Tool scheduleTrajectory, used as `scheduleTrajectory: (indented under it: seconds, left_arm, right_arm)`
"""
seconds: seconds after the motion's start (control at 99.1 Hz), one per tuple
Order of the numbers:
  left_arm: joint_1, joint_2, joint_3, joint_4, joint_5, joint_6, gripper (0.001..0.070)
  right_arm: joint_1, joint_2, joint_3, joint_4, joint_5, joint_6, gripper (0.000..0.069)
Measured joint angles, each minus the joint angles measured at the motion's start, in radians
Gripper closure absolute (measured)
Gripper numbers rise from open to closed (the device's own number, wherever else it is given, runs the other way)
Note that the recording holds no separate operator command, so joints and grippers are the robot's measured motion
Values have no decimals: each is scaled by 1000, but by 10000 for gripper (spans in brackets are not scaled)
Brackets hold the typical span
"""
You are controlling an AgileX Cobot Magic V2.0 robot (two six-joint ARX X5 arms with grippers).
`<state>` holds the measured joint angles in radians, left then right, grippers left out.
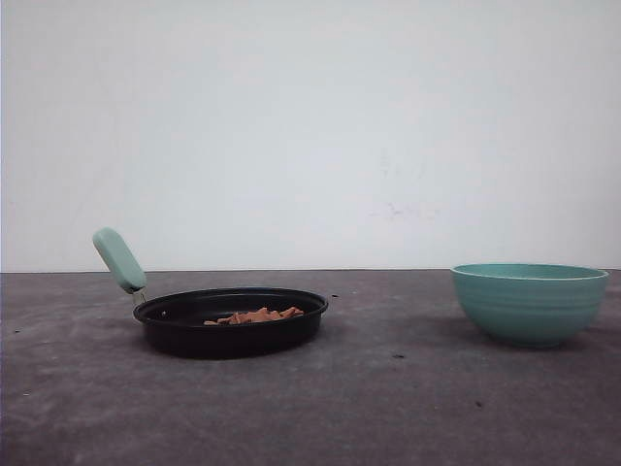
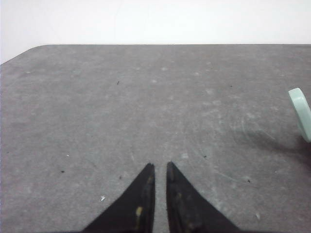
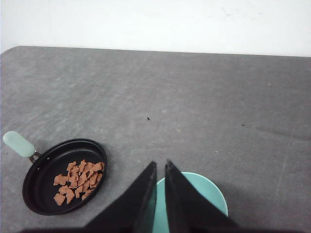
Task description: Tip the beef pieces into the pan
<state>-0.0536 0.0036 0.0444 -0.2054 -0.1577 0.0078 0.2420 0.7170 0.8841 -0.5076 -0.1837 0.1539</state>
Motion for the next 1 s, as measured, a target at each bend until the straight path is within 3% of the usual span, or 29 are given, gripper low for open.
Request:
scheduleTrajectory:
  seconds: [0.746,0.999]
  left_arm:
    - [0,0,0,0,0,0,695]
    - [0,0,0,0,0,0,695]
  right_arm:
    - [0,0,0,0,0,-5,664]
    - [0,2,0,63,37,-136,664]
